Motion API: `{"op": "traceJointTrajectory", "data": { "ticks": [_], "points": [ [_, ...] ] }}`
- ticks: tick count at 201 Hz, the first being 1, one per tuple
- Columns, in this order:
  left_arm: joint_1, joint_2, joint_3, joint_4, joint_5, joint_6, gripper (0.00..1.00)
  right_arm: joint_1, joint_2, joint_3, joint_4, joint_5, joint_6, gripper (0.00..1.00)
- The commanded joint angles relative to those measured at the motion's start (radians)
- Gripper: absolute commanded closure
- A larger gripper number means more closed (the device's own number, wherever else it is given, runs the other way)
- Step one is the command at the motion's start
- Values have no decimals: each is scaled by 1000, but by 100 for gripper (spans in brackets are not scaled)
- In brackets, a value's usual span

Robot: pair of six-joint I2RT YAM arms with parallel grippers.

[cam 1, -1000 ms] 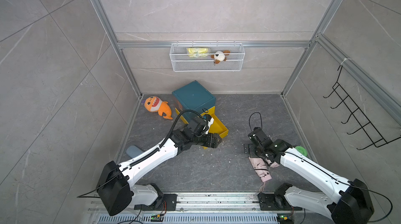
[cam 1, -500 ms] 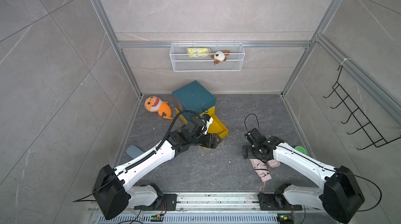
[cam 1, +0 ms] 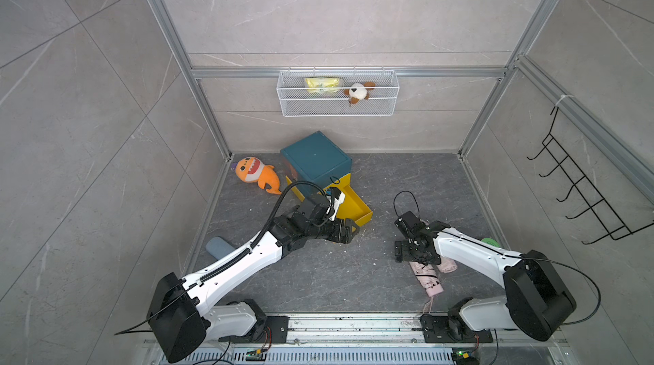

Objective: Place the umbrella in the drawer by color
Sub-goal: Move the umbrella to the center of the board.

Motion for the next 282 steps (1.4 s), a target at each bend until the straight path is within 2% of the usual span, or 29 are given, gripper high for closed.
{"op": "traceJointTrajectory", "data": {
  "ticks": [1, 46, 104, 139, 180, 195, 228, 257, 282],
  "points": [
    [8, -33, -2, 35, 6, 27, 17, -7, 40, 3, 30, -10, 14, 0],
    [12, -44, -10, 39, 8, 22, 17, -9, 51, 1, 48, -31, 2, 3],
    [15, -45, -12, 40, 11, 17, 17, -8, 79, 24, 90, -64, -35, 27],
    [16, -40, -7, 39, 11, 13, 17, -8, 134, 114, 119, -58, -68, 49],
    [16, -39, -10, 30, 1, 15, 17, -18, 236, 265, 146, -79, -109, 60],
    [16, -36, -12, 28, -3, 13, 17, -21, 288, 312, 161, -96, -116, 59],
    [19, -29, -8, 12, -12, 14, 17, -25, 394, 375, 184, -128, -123, 50],
    [21, -28, 0, 0, -15, 13, 17, -26, 426, 385, 189, -116, -132, 30],
    [22, -17, 11, 1, -13, 9, 17, -26, 430, 380, 193, -100, -144, 22]
  ]
}}
